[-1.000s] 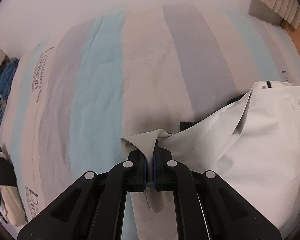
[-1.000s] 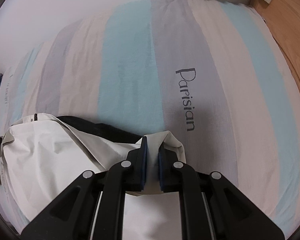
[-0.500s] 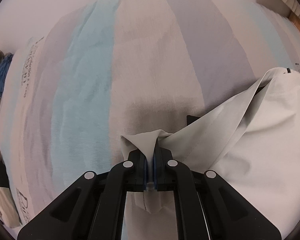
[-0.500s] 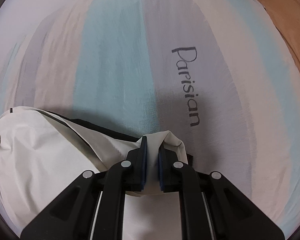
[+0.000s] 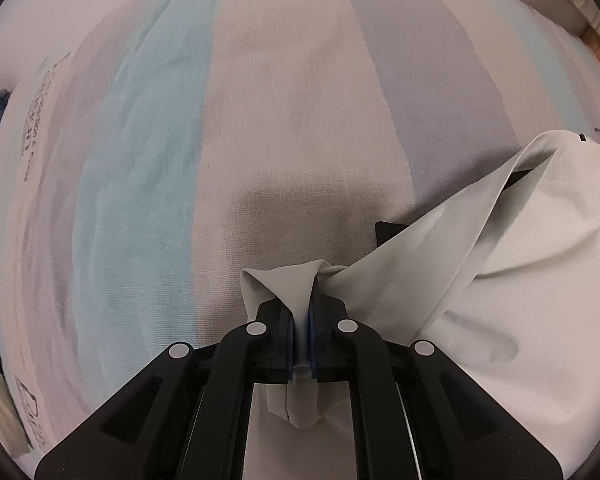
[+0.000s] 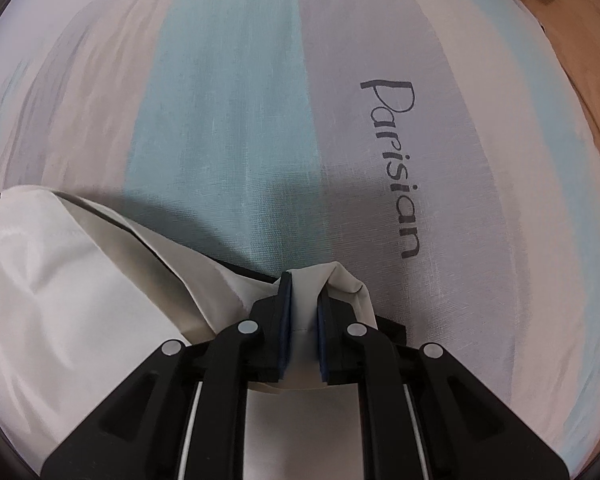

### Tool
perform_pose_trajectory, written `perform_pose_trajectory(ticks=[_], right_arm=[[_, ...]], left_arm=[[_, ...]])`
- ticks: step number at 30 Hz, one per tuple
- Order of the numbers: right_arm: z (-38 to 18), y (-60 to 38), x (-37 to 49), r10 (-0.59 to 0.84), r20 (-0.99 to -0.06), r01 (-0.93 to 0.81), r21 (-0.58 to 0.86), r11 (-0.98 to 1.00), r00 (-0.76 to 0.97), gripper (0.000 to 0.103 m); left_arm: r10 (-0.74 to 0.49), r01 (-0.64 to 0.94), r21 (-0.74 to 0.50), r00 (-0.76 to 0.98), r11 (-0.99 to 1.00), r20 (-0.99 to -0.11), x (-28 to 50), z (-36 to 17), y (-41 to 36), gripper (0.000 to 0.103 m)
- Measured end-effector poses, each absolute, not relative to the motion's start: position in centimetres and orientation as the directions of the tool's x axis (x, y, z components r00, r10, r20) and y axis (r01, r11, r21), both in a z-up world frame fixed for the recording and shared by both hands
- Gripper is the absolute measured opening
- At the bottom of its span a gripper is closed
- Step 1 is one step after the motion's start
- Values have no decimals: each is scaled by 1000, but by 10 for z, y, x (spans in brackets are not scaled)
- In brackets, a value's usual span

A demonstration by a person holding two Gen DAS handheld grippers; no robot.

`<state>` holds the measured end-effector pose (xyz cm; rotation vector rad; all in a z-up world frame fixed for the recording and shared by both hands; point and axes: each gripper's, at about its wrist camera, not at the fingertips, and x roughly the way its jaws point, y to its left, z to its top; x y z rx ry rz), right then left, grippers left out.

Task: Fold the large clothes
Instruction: 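Lower the folded hem onto the jacket and open both tools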

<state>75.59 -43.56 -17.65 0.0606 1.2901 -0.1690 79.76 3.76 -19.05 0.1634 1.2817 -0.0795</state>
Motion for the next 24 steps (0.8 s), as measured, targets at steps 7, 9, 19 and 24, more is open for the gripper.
perform_pose_trajectory(ticks=[7,9,19,24], right_arm=[[-164,-435,751,-76,-951,172,-25,985,299,11],[-158,-439,747,-45,-948,184,14,983,316,20],[-114,-459,731,13,-886,236,137,962,464,81],[-99,-451,729,-31,-876,201,75,977,481,90]], left_arm=[[28,138,71,295,988,-955,796,-186,42,6],[22,126,62,296,990,-955,794,-183,44,9],[-26,98,16,412,995,-911,787,-147,40,95],[34,54,64,434,996,-900,787,-139,37,97]])
